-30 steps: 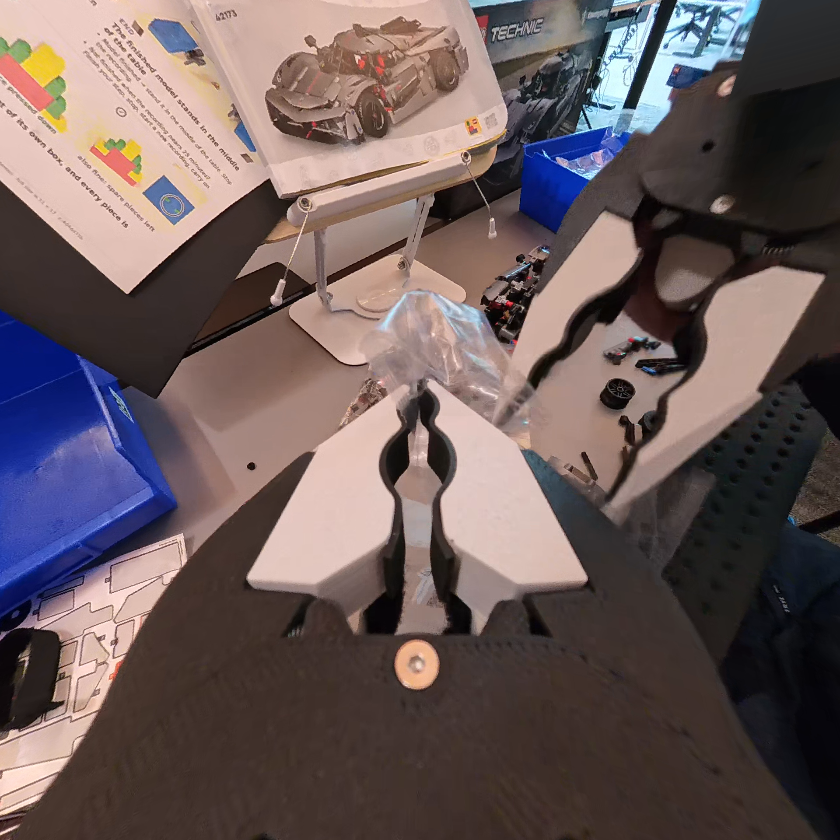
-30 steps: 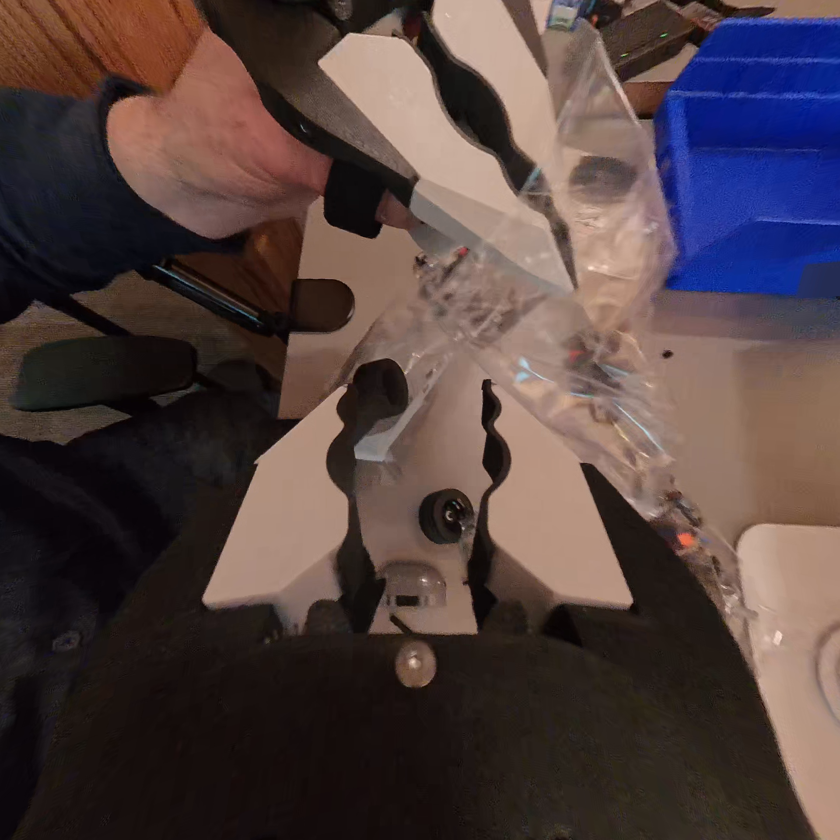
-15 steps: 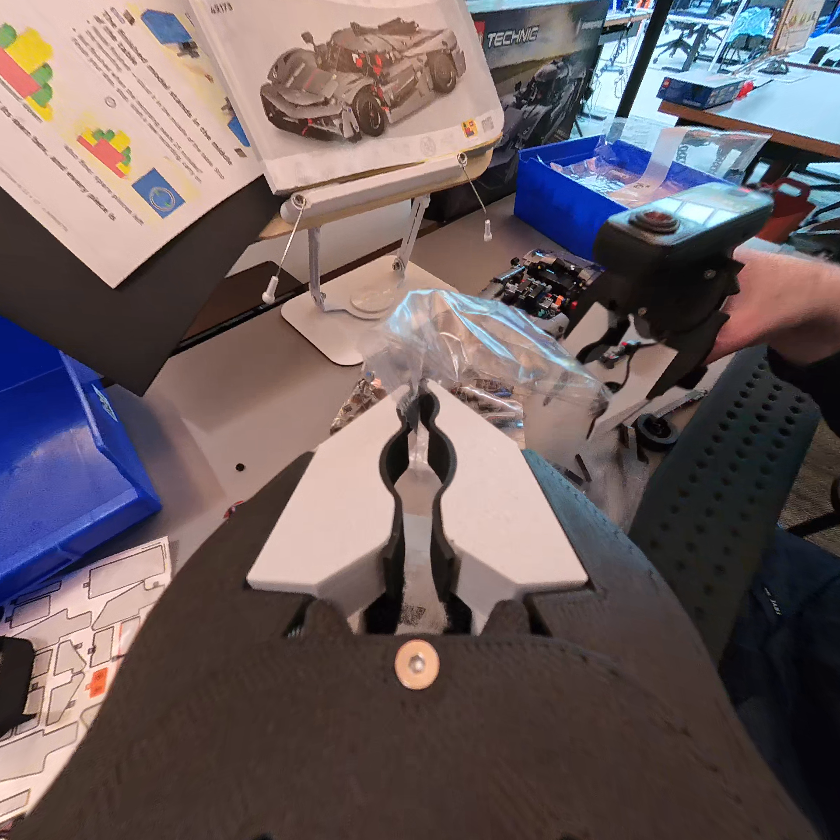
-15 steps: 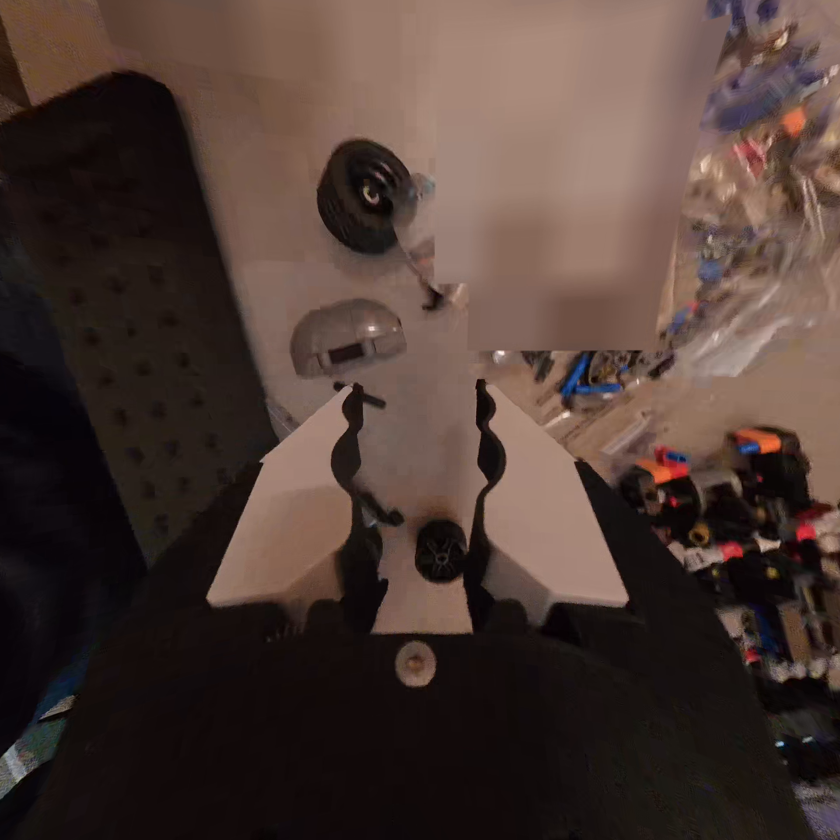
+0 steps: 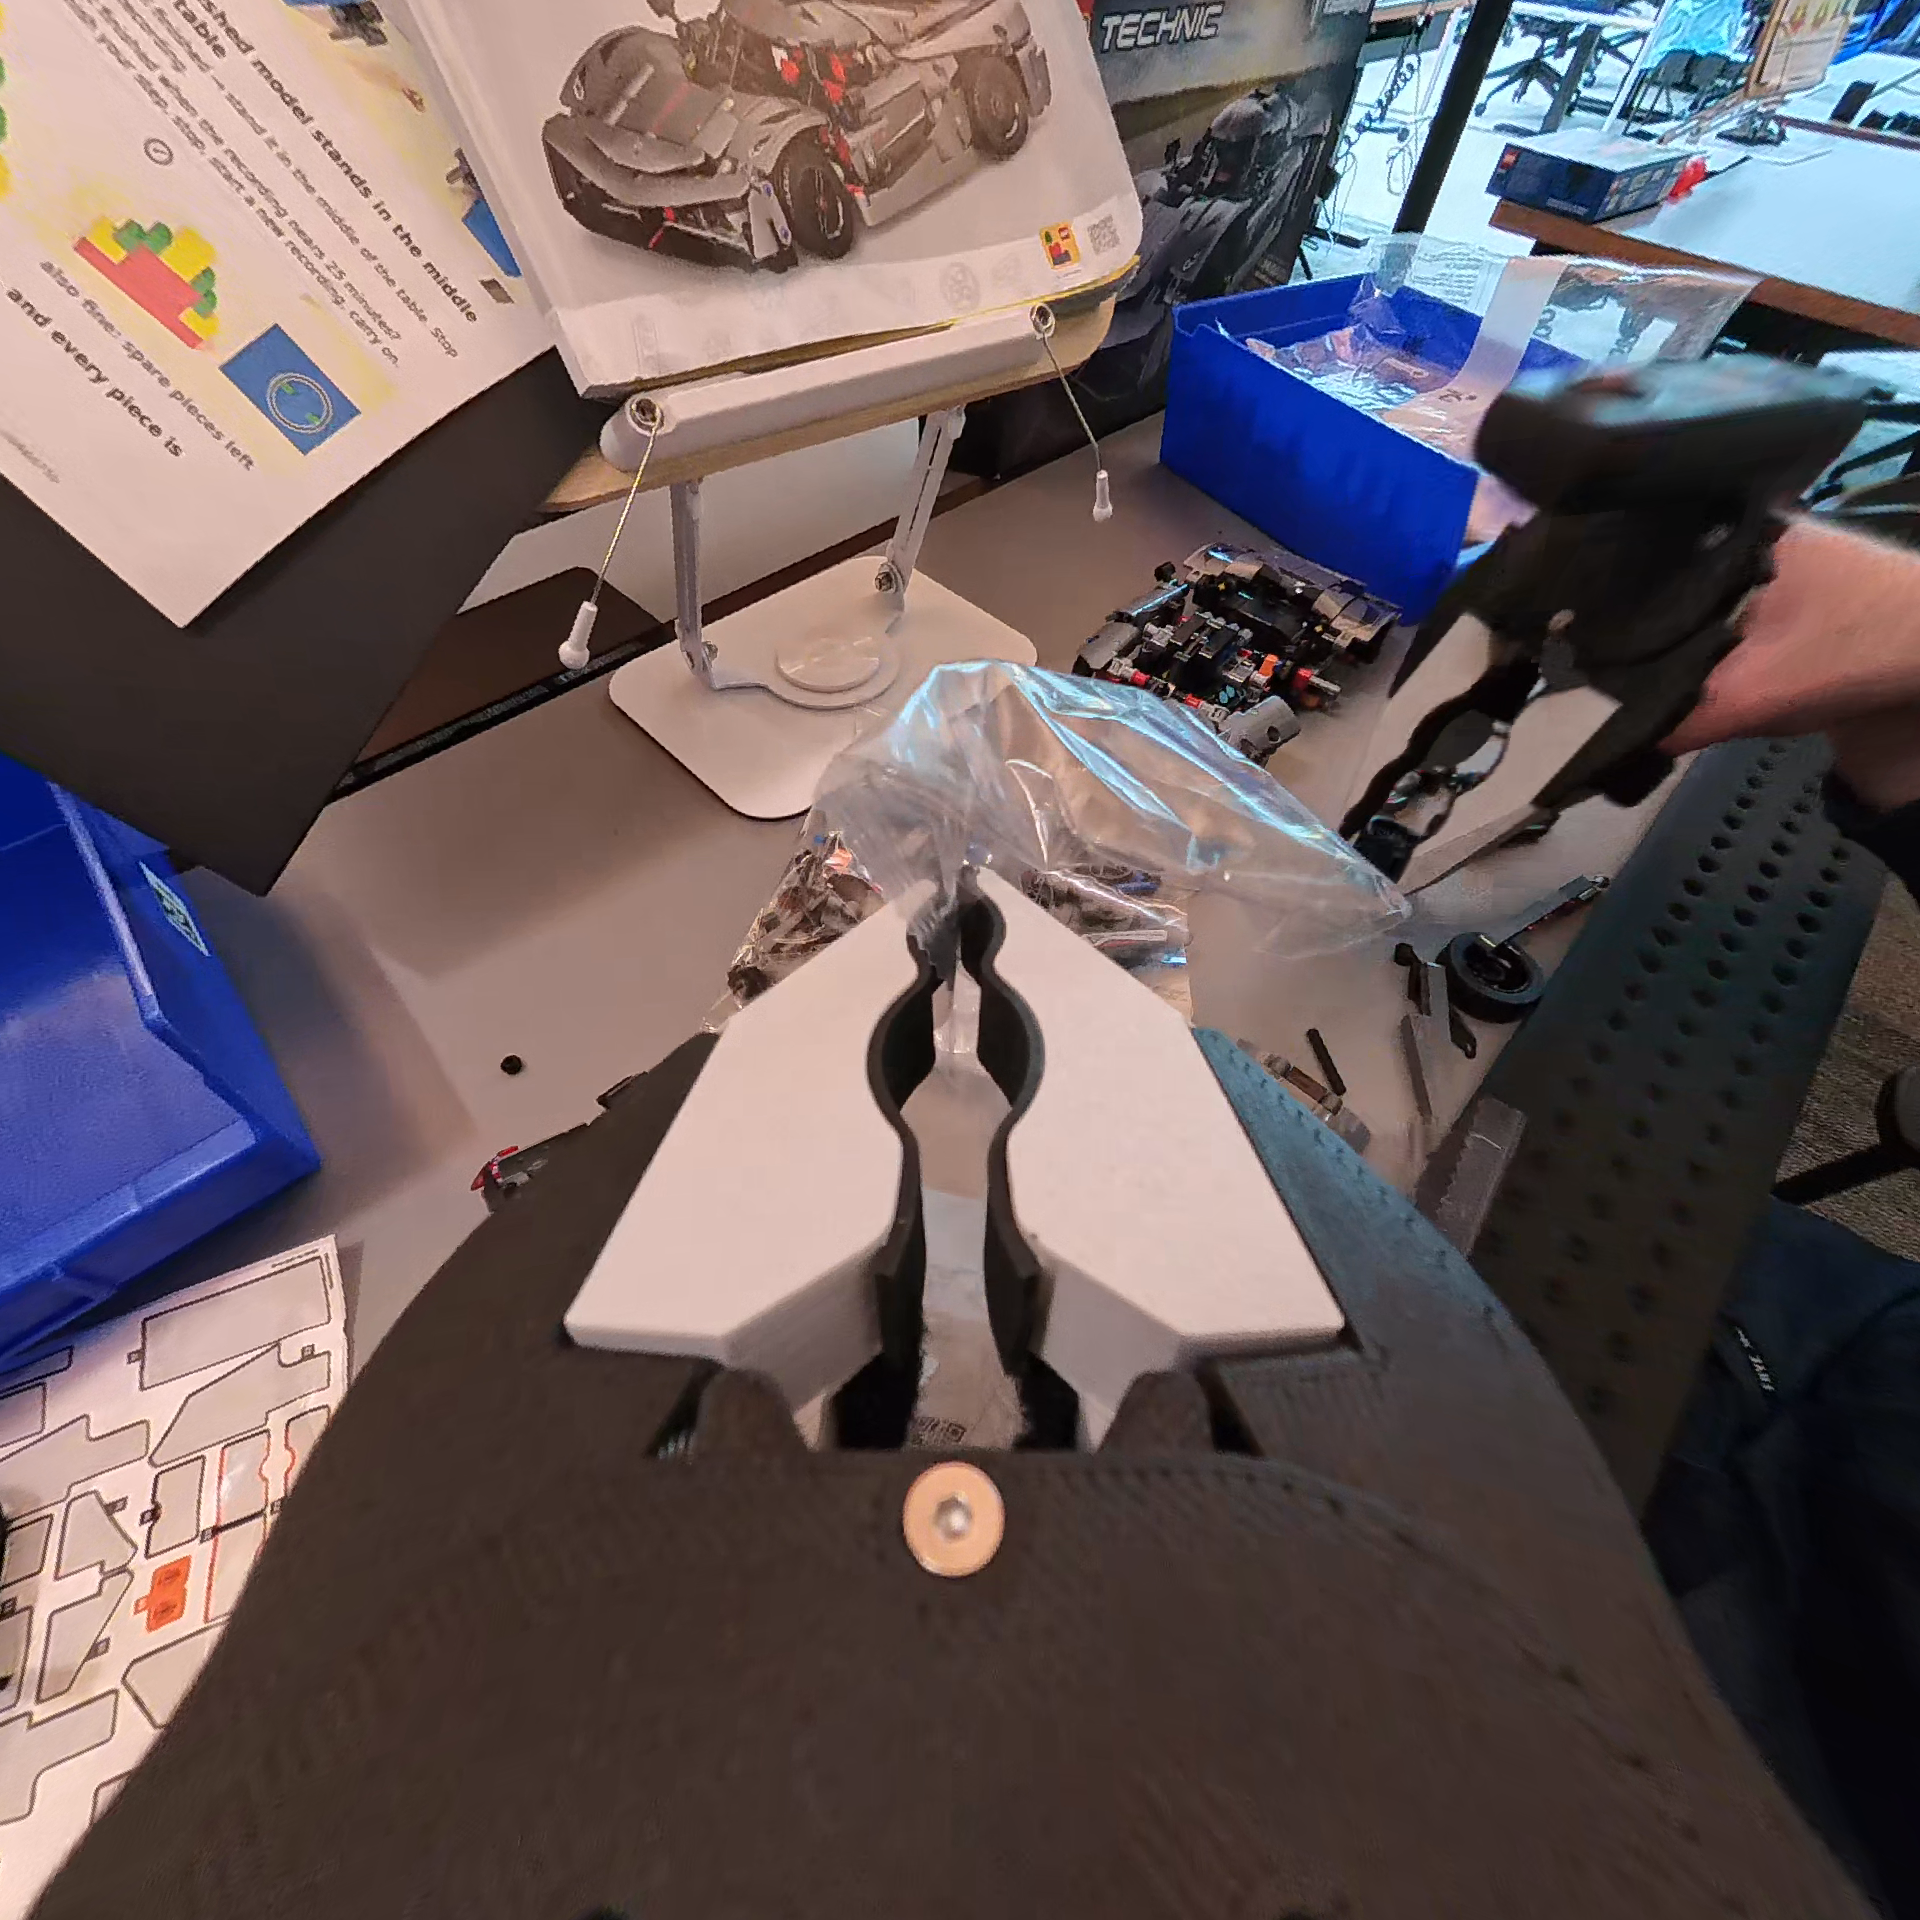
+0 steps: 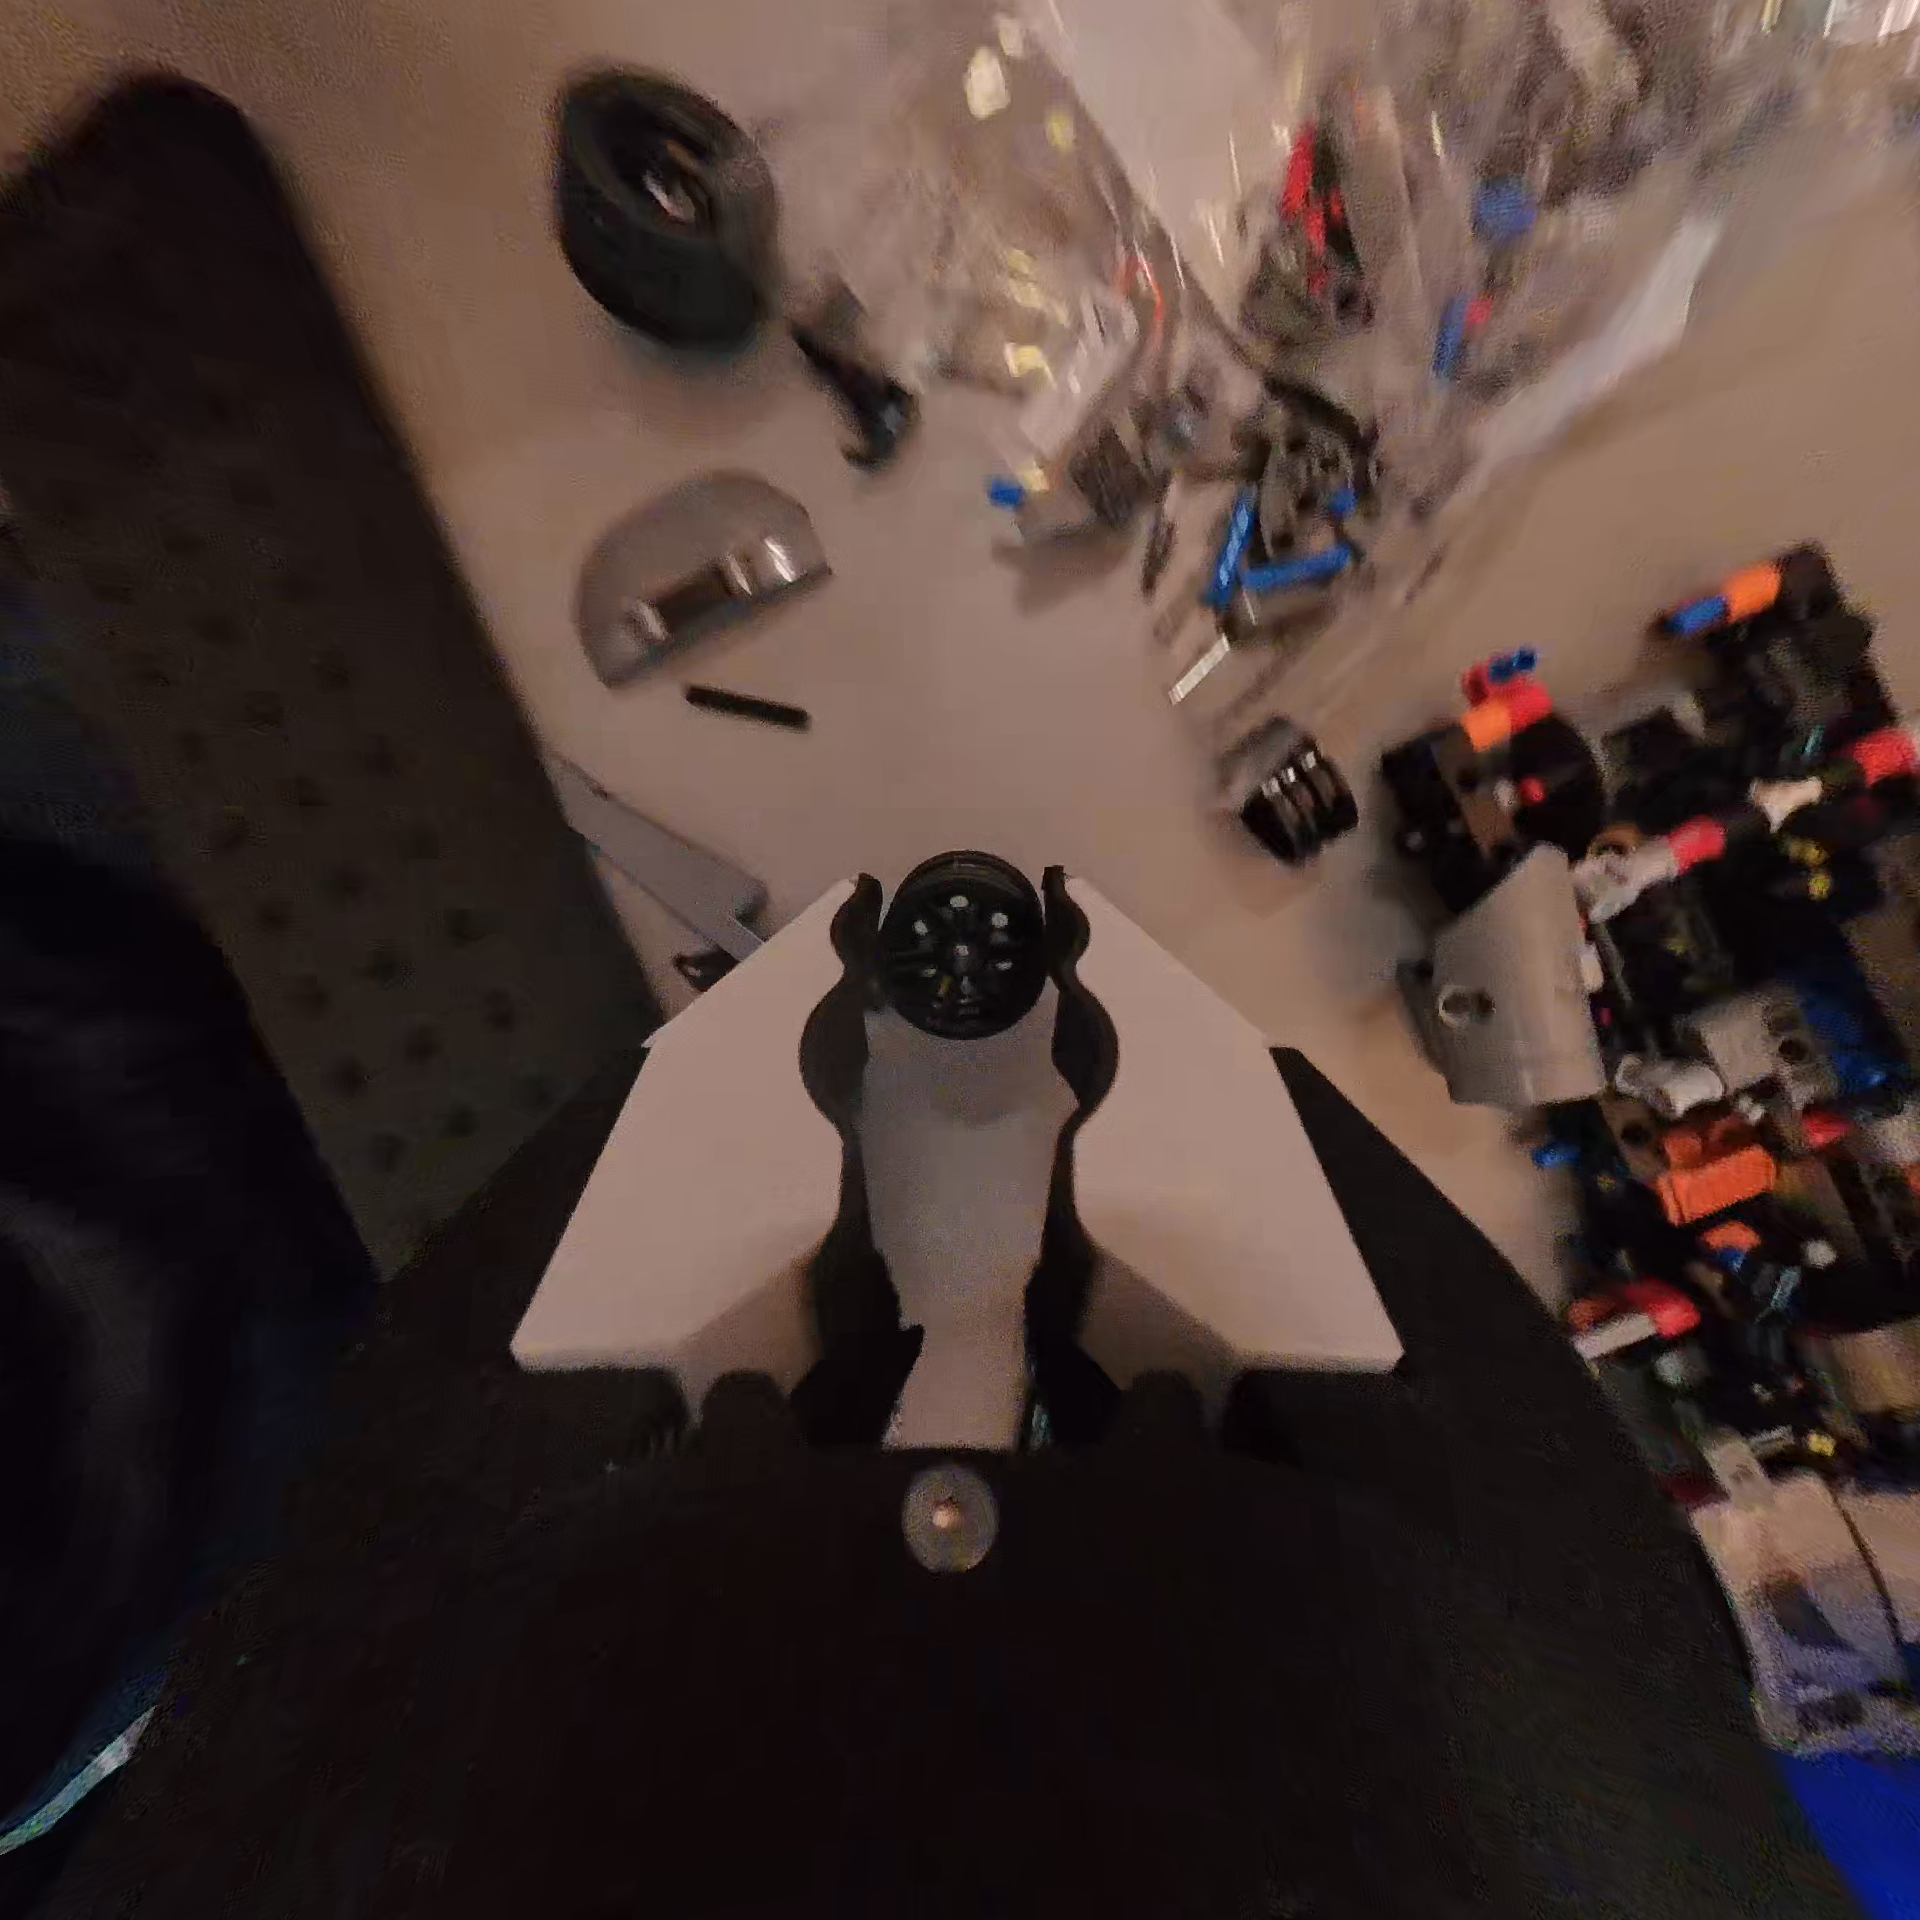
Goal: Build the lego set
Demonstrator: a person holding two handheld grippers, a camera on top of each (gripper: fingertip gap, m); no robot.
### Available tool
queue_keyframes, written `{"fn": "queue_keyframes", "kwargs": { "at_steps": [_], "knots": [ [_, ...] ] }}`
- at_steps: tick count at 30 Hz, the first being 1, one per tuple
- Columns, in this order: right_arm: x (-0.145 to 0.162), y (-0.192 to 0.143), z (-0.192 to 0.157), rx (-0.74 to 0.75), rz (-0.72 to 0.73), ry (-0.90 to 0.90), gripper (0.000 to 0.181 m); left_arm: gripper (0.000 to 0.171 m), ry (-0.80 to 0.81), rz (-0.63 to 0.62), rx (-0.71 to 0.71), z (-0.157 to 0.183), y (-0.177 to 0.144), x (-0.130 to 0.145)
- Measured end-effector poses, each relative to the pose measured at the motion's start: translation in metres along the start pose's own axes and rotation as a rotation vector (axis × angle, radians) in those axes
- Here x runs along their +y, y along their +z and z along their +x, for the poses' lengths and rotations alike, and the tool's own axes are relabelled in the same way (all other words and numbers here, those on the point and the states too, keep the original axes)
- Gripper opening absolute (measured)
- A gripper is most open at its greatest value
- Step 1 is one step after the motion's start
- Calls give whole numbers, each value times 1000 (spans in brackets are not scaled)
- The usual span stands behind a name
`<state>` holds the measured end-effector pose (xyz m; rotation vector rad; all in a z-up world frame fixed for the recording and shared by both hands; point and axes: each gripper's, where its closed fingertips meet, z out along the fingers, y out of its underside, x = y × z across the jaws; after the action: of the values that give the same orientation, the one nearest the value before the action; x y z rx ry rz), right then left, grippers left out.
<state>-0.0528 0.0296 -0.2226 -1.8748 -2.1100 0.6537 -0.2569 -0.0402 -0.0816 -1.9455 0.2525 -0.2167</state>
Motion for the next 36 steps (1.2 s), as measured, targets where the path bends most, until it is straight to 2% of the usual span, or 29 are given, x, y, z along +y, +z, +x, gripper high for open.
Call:
{"fn": "queue_keyframes", "kwargs": {
  "at_steps": [5, 8, 12, 15, 17, 19, 21, 25, 28, 30, 33, 36],
  "knots": [
    [-119, -48, -67, -133, 346, -234, 30, 0, -4, 0, 9, 1, 2, 1],
    [-177, -49, -99, -191, 435, -331, 29, 0, -8, 6, 15, 2, 1, 0],
    [-212, -9, -115, -244, 358, -379, 30, 0, -8, 24, 17, 3, -2, -4],
    [-228, 13, -119, -300, 364, -340, 29, 0, -8, 35, 18, 2, -5, -7],
    [-234, 27, -116, -309, 364, -314, 30, 0, -18, 39, 25, 1, -6, -7],
    [-234, 35, -123, -407, 342, -277, 42, 0, -23, 41, 25, 0, -5, -6],
    [-233, 37, -126, -462, 339, -255, 44, 0, -33, 41, 35, 0, -5, -5],
    [-231, 27, -120, -460, 381, -241, 37, 0, -39, 48, 35, 0, -6, -7],
    [-214, 15, -95, -350, 382, -242, 36, 0, -42, 52, 33, -1, -7, -7],
    [-191, 16, -74, -249, 300, -249, 36, 0, -43, 50, 28, -3, -7, -7],
    [-165, 34, -70, -267, 204, -250, 50, 0, -47, 43, 31, -3, -4, -5],
    [-159, 64, -78, -240, 140, -298, 50, 0, -54, 51, 49, 3, -6, -9]
  ]
}}
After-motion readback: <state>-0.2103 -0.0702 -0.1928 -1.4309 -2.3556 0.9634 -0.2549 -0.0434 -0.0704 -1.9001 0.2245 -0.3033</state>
